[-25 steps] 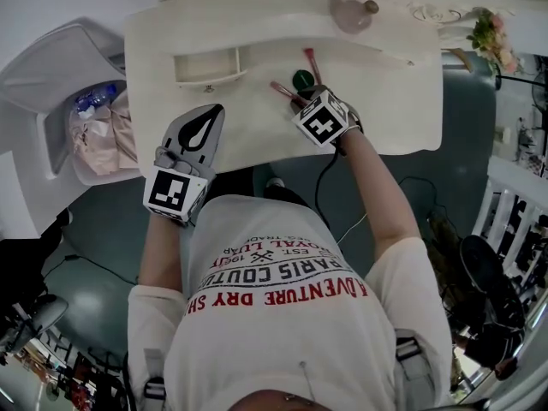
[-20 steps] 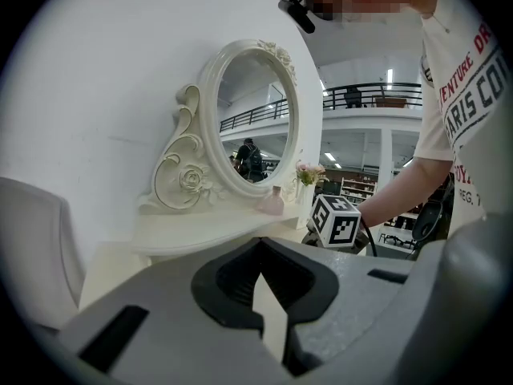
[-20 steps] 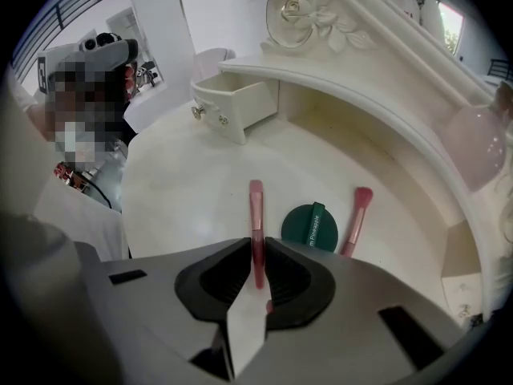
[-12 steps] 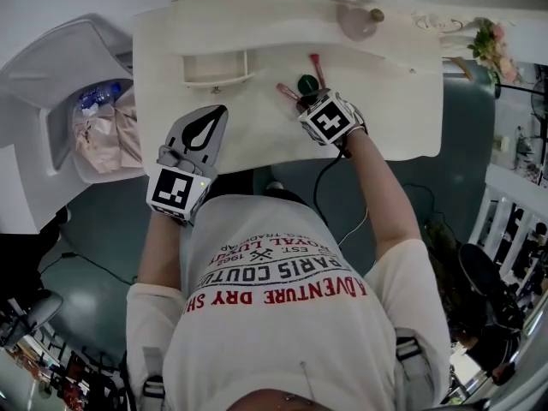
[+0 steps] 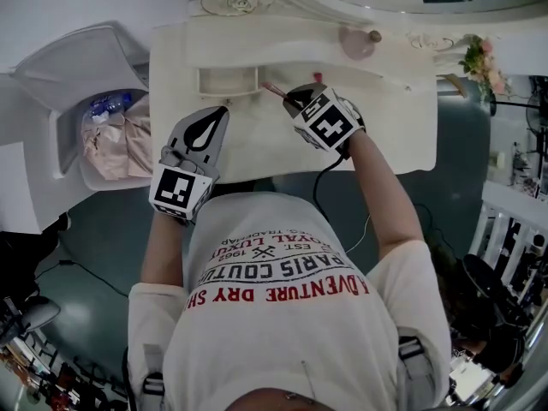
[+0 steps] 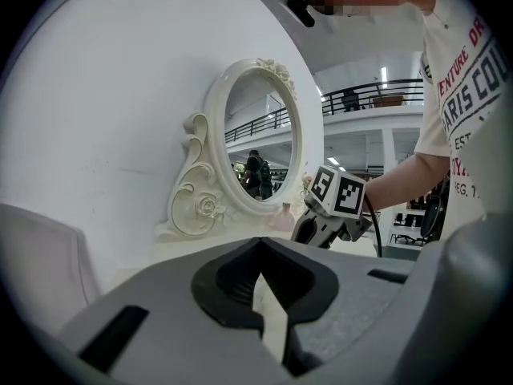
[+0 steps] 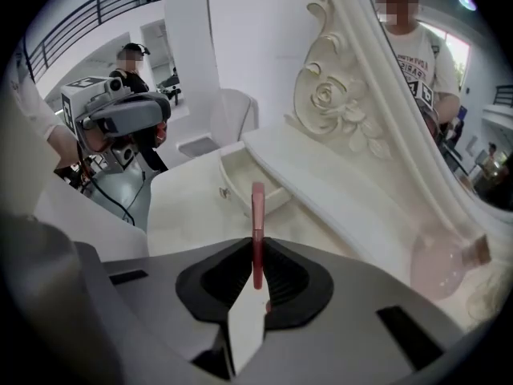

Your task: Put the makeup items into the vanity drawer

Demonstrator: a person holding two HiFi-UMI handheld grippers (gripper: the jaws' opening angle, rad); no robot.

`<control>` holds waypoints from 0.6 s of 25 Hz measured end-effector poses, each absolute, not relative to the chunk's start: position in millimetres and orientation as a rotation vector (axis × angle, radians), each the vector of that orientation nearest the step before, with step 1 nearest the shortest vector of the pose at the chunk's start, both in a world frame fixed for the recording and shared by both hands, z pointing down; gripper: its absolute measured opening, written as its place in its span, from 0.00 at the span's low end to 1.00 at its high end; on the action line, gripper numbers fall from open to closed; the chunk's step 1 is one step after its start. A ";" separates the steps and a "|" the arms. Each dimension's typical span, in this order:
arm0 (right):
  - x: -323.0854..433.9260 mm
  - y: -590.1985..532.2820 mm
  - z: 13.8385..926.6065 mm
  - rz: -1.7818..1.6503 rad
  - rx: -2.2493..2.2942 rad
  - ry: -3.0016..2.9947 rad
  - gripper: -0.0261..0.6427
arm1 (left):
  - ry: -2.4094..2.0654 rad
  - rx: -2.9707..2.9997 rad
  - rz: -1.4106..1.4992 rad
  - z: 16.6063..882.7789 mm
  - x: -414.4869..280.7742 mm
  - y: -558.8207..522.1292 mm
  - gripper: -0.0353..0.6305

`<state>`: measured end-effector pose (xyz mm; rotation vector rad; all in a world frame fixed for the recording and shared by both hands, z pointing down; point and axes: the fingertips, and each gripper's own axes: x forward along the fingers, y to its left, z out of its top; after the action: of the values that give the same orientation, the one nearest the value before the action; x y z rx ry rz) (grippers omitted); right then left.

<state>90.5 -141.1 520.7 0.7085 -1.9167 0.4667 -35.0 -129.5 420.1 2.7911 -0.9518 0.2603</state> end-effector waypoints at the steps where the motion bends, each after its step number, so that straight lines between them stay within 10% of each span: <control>1: 80.4 -146.0 516.9 0.447 0.689 -1.928 0.10 | -0.968 2.789 0.259 419.0 -40.2 -130.7 0.06; 15: -14.4 -197.1 539.1 0.311 0.438 -1.879 0.10 | -1.191 2.667 0.224 420.1 -113.9 -150.4 0.06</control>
<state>-14.4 -197.1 539.1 0.4377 -1.8786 0.3110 -113.9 -150.4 420.1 2.6671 -1.1908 0.2243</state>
